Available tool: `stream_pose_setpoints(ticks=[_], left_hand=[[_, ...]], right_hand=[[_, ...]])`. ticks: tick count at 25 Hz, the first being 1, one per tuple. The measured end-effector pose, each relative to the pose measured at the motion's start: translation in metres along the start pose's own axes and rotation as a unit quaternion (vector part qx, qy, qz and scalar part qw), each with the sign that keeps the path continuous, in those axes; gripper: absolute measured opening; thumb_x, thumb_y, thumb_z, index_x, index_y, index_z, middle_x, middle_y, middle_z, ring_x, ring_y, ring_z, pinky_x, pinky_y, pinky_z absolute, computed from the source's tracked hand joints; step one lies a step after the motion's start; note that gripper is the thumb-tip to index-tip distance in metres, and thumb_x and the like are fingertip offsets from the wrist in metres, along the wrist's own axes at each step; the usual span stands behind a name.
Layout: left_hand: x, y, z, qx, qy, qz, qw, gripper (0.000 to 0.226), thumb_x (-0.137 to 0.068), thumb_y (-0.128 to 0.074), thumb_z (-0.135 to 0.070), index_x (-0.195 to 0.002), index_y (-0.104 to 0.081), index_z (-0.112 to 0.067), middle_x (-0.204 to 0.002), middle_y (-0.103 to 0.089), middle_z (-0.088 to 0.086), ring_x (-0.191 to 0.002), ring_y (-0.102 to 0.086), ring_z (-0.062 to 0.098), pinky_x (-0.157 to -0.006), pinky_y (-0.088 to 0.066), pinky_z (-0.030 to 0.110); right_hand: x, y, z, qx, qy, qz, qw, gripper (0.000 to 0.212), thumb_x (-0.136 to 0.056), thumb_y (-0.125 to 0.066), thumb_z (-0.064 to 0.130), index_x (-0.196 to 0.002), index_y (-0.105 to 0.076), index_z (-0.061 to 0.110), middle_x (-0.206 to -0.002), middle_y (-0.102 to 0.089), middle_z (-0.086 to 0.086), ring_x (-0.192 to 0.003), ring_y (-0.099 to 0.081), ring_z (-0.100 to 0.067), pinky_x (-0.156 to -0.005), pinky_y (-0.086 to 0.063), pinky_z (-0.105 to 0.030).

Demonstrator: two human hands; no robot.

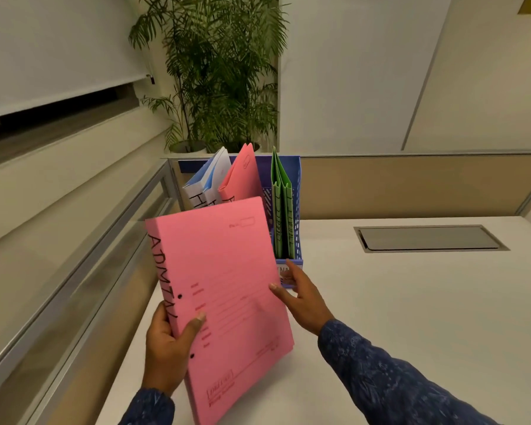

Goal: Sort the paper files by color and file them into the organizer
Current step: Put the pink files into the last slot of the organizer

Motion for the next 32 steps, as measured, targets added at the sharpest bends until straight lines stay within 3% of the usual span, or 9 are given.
stream_pose_setpoints(ticks=[2,8,11,14,17,21,23,26,32], left_hand=[[-0.009,0.008,-0.014,0.003,-0.024,-0.011,1.0,0.035,-0.076,-0.077,-0.029,-0.105,-0.061,-0.039,-0.105,-0.074,-0.003,-0.089,-0.074,0.022,-0.067,-0.062,0.042],[-0.055,-0.011,-0.072,0.003,-0.117,-0.065,0.991,0.033,-0.08,-0.074,-0.026,-0.107,-0.057,-0.035,-0.1,-0.071,-0.01,-0.093,-0.07,0.008,-0.067,-0.059,0.021],[-0.08,-0.035,-0.106,-0.002,-0.171,-0.108,0.979,0.038,-0.084,-0.073,-0.018,-0.115,-0.052,-0.022,-0.098,-0.066,-0.014,-0.093,-0.066,-0.003,-0.071,-0.055,0.012],[-0.101,-0.064,-0.134,-0.001,-0.221,-0.148,0.964,0.041,-0.086,-0.07,-0.014,-0.121,-0.047,-0.014,-0.105,-0.061,-0.015,-0.096,-0.063,-0.009,-0.074,-0.051,0.007],[-0.12,-0.09,-0.148,-0.003,-0.262,-0.176,0.949,0.048,-0.088,-0.068,-0.011,-0.128,-0.044,-0.002,-0.113,-0.062,-0.001,-0.1,-0.063,-0.007,-0.078,-0.052,0.009],[-0.143,-0.119,-0.14,-0.01,-0.262,-0.172,0.95,0.047,-0.086,-0.068,-0.014,-0.124,-0.043,-0.005,-0.117,-0.064,0.013,-0.101,-0.067,0.021,-0.081,-0.06,0.031],[-0.151,-0.133,-0.131,-0.02,-0.261,-0.164,0.951,0.049,-0.085,-0.068,-0.014,-0.125,-0.042,-0.005,-0.116,-0.064,0.016,-0.099,-0.067,0.027,-0.08,-0.06,0.031],[-0.162,-0.147,-0.122,-0.037,-0.252,-0.162,0.953,0.05,-0.082,-0.068,-0.011,-0.125,-0.041,-0.012,-0.108,-0.065,0.011,-0.086,-0.068,0.02,-0.074,-0.058,0.017],[-0.183,-0.167,-0.1,-0.085,-0.214,-0.112,0.967,0.053,-0.08,-0.068,-0.014,-0.124,-0.038,-0.017,-0.107,-0.062,0.011,-0.082,-0.066,0.016,-0.069,-0.06,0.024]], right_hand=[[-0.004,-0.003,0.006,0.035,0.006,-0.023,0.999,0.081,-0.083,-0.063,0.058,-0.149,-0.027,0.028,-0.142,-0.041,0.011,-0.128,-0.042,-0.006,-0.108,-0.04,-0.03],[-0.002,-0.028,0.044,0.102,0.142,-0.024,0.984,0.072,-0.081,-0.061,0.066,-0.14,-0.031,0.039,-0.139,-0.036,0.023,-0.127,-0.034,0.011,-0.104,-0.03,-0.011],[-0.011,-0.037,0.055,0.105,0.16,0.005,0.982,0.082,-0.076,-0.065,0.068,-0.142,-0.025,0.04,-0.141,-0.031,0.025,-0.129,-0.029,0.014,-0.103,-0.026,-0.006],[-0.033,-0.043,0.057,0.115,0.15,0.024,0.982,0.099,-0.07,-0.068,0.071,-0.148,-0.016,0.039,-0.151,-0.025,0.021,-0.136,-0.028,0.007,-0.111,-0.028,-0.017],[-0.059,-0.047,0.054,0.121,0.127,0.024,0.984,0.107,-0.069,-0.072,0.068,-0.151,-0.013,0.033,-0.158,-0.021,0.013,-0.142,-0.028,-0.006,-0.116,-0.03,-0.03],[-0.092,-0.04,0.046,0.115,0.097,-0.014,0.989,0.095,-0.078,-0.073,0.051,-0.151,-0.018,0.026,-0.154,-0.032,0.008,-0.134,-0.041,-0.013,-0.108,-0.043,-0.038],[-0.105,-0.035,0.038,0.129,0.082,-0.031,0.988,0.088,-0.081,-0.071,0.046,-0.151,-0.021,0.026,-0.153,-0.036,0.007,-0.131,-0.046,-0.016,-0.105,-0.046,-0.041],[-0.117,-0.027,0.021,0.17,0.056,-0.064,0.982,0.081,-0.085,-0.067,0.045,-0.15,-0.023,0.026,-0.149,-0.043,0.003,-0.126,-0.052,-0.021,-0.1,-0.048,-0.044],[-0.129,-0.018,-0.014,0.245,-0.015,-0.117,0.962,0.062,-0.084,-0.067,0.048,-0.133,-0.037,0.027,-0.112,-0.07,0.0,-0.092,-0.069,-0.025,-0.072,-0.056,-0.039]])
Point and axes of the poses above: each hand's wrist, its own x-axis away from the middle knuckle, its own y-axis out of the back of the hand, z = x × y, the point moved 8 cm from there along -x, towards the middle knuckle
